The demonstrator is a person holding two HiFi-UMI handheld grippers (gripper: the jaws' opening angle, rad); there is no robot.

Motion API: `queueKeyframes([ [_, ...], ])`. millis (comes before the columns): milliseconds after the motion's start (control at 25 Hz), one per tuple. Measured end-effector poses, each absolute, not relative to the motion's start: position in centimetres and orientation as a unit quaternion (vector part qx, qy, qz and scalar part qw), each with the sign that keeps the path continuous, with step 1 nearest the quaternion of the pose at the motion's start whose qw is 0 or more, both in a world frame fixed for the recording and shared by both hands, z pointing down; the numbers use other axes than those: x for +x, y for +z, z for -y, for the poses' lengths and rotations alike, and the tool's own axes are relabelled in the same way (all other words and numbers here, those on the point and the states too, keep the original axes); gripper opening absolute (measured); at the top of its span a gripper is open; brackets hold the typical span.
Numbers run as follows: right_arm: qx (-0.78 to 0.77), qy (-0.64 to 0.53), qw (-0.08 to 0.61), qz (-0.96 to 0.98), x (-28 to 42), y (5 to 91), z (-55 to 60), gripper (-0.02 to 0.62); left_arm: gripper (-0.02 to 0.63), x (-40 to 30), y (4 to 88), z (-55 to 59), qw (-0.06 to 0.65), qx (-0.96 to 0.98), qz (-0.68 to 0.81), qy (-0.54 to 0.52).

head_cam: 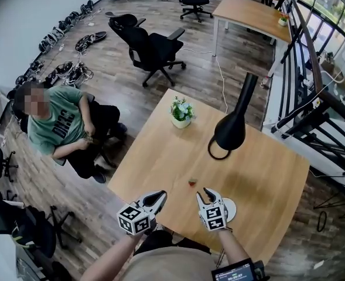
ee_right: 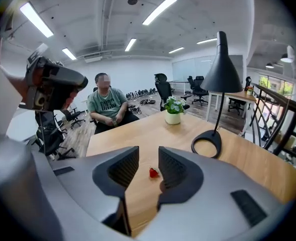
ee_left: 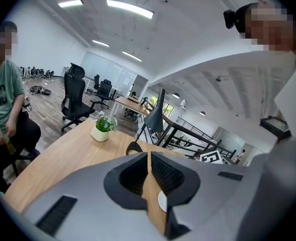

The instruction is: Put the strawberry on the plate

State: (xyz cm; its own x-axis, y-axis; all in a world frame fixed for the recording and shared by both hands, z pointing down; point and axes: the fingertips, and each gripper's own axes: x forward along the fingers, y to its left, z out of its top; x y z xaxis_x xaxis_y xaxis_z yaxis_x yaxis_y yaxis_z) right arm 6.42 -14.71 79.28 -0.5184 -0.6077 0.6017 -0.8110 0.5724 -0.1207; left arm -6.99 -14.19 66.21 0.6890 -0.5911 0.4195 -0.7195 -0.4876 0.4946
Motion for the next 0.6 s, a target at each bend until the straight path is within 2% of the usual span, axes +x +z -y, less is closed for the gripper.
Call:
queueKeyframes([
  [280,0.383,0.188,0.334,0.841,6.0,84.6,15.5,0.103,0.006,-6.9,67.0,13.9,0.339,0.850,0.389,0.104],
  [600,0.343,0.187,0.377,0.840,4.4,89.7,16.5,0.103,0.006,-7.0,68.1,14.3,0.344,0.843,0.397,0.118],
])
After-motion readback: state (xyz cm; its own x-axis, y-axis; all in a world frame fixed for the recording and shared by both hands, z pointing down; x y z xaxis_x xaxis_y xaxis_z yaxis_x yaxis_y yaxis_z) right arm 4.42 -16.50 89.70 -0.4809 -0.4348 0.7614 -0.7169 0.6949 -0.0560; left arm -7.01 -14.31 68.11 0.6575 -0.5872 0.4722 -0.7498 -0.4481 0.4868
